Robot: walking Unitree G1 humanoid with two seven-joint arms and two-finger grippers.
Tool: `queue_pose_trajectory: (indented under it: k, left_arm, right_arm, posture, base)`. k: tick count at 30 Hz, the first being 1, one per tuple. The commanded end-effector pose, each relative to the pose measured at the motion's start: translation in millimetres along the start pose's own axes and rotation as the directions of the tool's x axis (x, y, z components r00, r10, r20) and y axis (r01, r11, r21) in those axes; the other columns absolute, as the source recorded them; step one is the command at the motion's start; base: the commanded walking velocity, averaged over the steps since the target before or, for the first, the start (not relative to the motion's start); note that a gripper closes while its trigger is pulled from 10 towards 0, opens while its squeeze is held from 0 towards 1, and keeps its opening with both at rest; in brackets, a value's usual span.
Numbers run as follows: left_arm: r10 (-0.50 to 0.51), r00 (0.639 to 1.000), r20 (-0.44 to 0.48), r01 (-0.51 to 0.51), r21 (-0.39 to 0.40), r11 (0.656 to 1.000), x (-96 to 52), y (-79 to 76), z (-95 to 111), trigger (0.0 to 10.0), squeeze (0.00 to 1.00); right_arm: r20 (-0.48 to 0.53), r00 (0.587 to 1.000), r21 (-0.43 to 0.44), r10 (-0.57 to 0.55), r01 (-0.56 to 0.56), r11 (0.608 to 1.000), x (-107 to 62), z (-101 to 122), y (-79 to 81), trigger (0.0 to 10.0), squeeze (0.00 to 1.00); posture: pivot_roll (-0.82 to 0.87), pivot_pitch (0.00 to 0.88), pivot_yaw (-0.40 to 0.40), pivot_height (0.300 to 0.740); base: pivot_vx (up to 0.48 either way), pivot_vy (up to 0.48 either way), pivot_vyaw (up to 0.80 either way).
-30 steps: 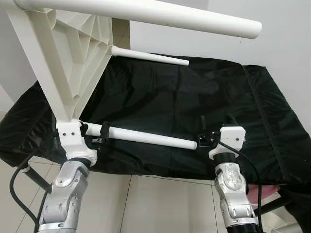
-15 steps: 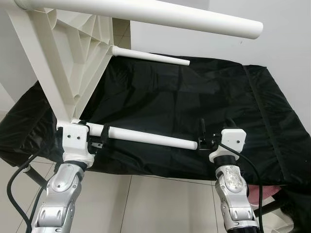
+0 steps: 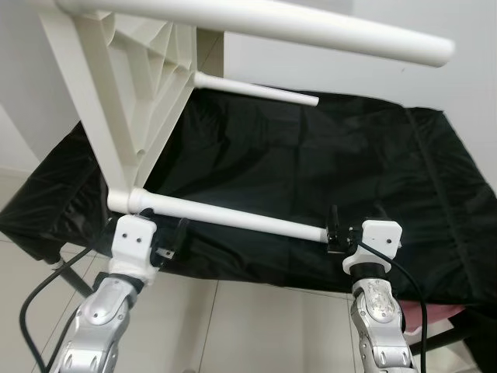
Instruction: Building children table
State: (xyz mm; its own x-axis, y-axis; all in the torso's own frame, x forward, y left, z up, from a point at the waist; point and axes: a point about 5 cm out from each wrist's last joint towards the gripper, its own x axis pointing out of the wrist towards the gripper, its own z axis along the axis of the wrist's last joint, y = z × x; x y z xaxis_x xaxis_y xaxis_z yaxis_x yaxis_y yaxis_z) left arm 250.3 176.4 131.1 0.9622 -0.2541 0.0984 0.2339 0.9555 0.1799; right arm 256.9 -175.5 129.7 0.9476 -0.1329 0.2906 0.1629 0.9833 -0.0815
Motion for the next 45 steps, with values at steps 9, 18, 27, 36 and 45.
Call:
queue_pose_trajectory:
  k: [9, 18, 27, 36, 45]
  left_arm:
    - [-0.037, 0.999, 0.009, 0.037, 0.004, 0.999, -2.2, -4.6, 1, 10.0, 0.00]
    - [-0.040, 0.999, 0.010, 0.040, 0.010, 0.999, -2.4, -6.1, 1, 10.0, 0.00]
    - [-0.174, 0.984, -0.031, 0.174, 0.006, 0.985, 1.6, -27.7, -2, 10.0, 0.00]
    - [-0.375, 0.925, -0.059, 0.372, -0.055, 0.927, 2.8, -55.9, -2, 10.0, 0.00]
    - [-0.347, 0.932, -0.107, 0.294, -0.341, 0.893, 20.1, -63.1, -5, 10.0, 0.00]
  right_arm:
    - [0.000, 1.000, -0.027, -0.001, 0.001, 1.000, -4.1, -2, -2.3, 10.0, 0.00]
    - [0.004, 1.000, -0.033, 0.003, -0.003, 0.999, -3.2, -1, -1.7, 10.0, 0.00]
    - [0.014, 1.000, -0.064, 0.006, -0.005, 0.998, -5.1, -1, -3.0, 10.0, 0.00]
    - [0.075, 0.996, -0.158, -0.058, 0.069, 0.985, -1.7, 6, -13.2, 10.0, 0.00]
    - [0.377, 0.918, -0.460, -0.123, 0.300, 0.836, 10.3, 54, -25.9, 10.0, 0.00]
  posture:
    - [-0.02, 0.088, 0.011, 0.740]
    - [-0.02, 0.089, 0.012, 0.740]
    - [-0.03, 0.091, 0.011, 0.740]
    - [-0.04, 0.089, 0.012, 0.740]
    - [-0.05, 0.085, 0.023, 0.740]
  base:
    - [0.000, 0.267, 0.00]
    - [0.000, 0.212, 0.00]
    - [0.000, 0.000, 0.00]
    - [0.000, 0.000, 0.00]
    - [0.000, 0.000, 0.00]
